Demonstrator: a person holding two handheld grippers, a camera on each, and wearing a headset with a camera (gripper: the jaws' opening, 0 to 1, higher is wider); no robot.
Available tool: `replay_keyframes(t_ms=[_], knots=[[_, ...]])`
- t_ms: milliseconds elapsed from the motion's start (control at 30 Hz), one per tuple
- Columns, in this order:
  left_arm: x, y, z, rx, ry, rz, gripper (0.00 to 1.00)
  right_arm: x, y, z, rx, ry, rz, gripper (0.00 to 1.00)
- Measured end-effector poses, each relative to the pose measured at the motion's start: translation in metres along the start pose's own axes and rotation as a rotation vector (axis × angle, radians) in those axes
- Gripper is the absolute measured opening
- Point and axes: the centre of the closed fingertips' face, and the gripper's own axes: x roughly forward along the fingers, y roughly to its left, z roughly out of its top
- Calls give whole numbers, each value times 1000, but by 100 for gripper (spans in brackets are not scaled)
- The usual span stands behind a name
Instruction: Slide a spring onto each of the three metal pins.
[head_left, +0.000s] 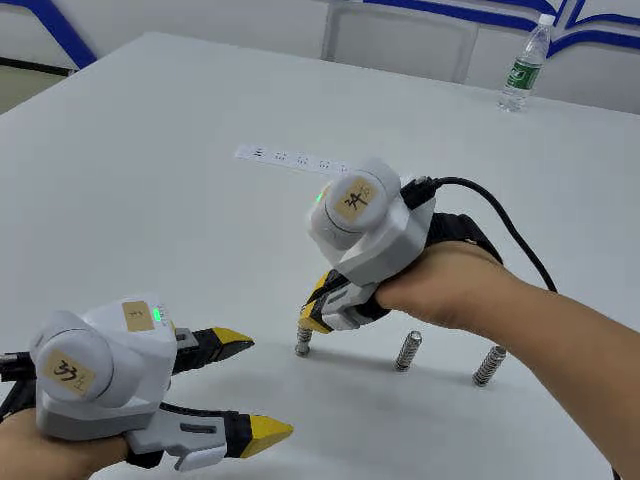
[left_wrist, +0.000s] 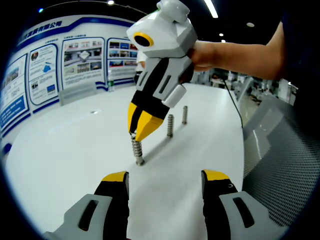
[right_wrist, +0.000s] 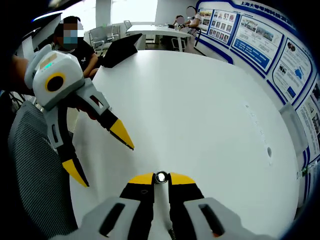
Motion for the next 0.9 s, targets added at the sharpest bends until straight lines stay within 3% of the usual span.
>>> replay_keyframes(t_ms=[500, 900], knots=[[-1, 1, 0, 1, 2, 2, 59, 13, -1, -9, -11, 29, -4, 12], [-1, 0, 2, 5, 2, 0, 60, 11, -1, -11, -12, 22, -7, 14]])
